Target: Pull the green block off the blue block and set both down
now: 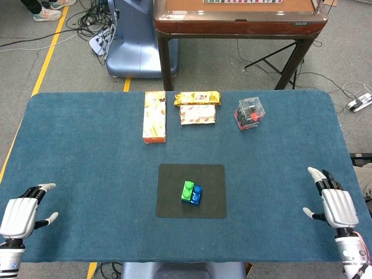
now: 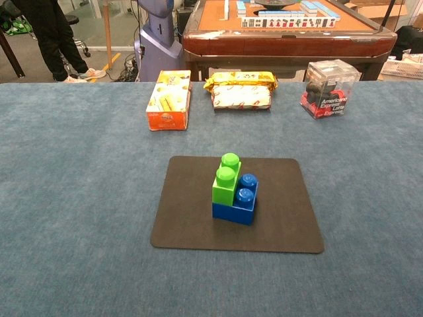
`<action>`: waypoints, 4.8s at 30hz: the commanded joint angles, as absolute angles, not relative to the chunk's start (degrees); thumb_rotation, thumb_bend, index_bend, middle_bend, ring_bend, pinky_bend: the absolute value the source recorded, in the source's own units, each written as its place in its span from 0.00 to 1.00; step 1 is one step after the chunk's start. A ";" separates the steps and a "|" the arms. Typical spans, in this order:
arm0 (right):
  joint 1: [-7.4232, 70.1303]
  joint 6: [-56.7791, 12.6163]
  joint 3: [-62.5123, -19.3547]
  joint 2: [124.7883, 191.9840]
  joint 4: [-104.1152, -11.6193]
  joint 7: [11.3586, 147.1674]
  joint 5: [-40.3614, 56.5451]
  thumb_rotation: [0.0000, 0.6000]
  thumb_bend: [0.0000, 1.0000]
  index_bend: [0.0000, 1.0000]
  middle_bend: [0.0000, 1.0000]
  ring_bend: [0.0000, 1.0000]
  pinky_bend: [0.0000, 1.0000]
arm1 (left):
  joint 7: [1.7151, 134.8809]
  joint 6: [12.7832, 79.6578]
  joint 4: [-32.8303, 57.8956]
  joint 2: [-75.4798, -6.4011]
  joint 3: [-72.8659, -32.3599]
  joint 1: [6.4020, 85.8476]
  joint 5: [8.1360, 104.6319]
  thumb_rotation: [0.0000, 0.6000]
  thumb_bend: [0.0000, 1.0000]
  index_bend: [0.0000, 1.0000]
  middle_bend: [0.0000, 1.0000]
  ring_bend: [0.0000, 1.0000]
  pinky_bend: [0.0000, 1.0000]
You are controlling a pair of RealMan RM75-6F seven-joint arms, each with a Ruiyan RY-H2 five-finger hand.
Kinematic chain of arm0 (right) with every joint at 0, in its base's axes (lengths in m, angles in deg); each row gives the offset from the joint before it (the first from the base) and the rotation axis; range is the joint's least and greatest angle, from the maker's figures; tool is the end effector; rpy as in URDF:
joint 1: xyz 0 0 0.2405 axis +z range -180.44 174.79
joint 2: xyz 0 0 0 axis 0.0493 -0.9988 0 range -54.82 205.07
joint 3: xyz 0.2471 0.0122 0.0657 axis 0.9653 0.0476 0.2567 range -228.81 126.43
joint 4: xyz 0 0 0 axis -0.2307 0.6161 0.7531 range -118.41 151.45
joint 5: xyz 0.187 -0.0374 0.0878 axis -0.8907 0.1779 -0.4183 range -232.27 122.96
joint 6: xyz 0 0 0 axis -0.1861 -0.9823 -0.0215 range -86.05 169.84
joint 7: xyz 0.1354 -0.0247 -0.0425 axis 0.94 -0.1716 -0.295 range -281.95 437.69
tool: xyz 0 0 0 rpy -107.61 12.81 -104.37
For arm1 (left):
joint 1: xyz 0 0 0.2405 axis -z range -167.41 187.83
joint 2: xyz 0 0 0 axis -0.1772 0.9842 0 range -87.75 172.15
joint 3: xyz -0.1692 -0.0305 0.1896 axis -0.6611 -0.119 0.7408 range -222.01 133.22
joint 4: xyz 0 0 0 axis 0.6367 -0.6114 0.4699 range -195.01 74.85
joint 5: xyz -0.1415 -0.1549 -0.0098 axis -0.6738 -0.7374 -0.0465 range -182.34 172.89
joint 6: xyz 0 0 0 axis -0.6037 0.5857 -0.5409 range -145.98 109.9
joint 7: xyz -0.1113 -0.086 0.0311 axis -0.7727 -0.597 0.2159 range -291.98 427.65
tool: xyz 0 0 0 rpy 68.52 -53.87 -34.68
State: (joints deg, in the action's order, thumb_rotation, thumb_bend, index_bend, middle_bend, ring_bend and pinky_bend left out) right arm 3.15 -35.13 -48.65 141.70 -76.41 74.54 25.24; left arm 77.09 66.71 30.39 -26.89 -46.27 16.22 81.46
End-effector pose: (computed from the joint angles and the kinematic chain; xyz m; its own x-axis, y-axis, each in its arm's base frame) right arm -0.3229 -0.1835 0.1298 0.3787 -0.1489 0.9135 -0.9178 0.0673 0.3914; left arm -0.3067 0.1835 0.1305 0.4936 0.0169 0.8696 0.8694 -0.0353 -0.4928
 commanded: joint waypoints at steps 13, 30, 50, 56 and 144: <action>2.48 -36.41 -48.19 140.87 -76.41 76.48 25.27 1.00 0.09 0.10 0.14 0.17 0.25 | 76.88 61.31 42.52 -25.96 -46.52 22.39 87.74 1.00 0.12 0.26 0.84 0.70 0.88; 1.85 -37.80 -47.24 136.20 -78.81 79.41 25.59 1.00 0.09 0.12 0.17 0.19 0.28 | 88.56 40.23 51.15 -36.66 -53.31 39.47 75.16 1.00 0.03 0.20 1.00 0.84 0.99; 0.88 -38.13 -47.79 135.87 -77.77 80.99 25.48 1.00 0.09 0.13 0.19 0.21 0.29 | 99.20 30.88 45.74 -47.87 -60.48 58.60 51.19 1.00 0.03 0.17 1.00 0.84 0.99; 0.79 -37.77 -47.92 136.15 -76.97 81.72 25.41 1.00 0.09 0.13 0.19 0.21 0.29 | 100.89 30.44 43.18 -49.30 -60.53 62.93 46.46 1.00 0.03 0.20 1.00 0.85 0.99; 2.74 -35.12 -47.50 140.03 -75.56 85.23 27.00 1.00 0.09 0.19 0.26 0.28 0.41 | 98.36 37.79 38.21 -52.10 -55.39 75.05 26.17 1.00 0.15 0.56 1.00 0.86 1.00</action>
State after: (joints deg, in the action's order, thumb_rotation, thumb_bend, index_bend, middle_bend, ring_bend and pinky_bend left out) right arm 2.54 -34.87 -47.76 140.19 -75.15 85.02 26.72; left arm 99.20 37.62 37.63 -52.54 -55.20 75.74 25.55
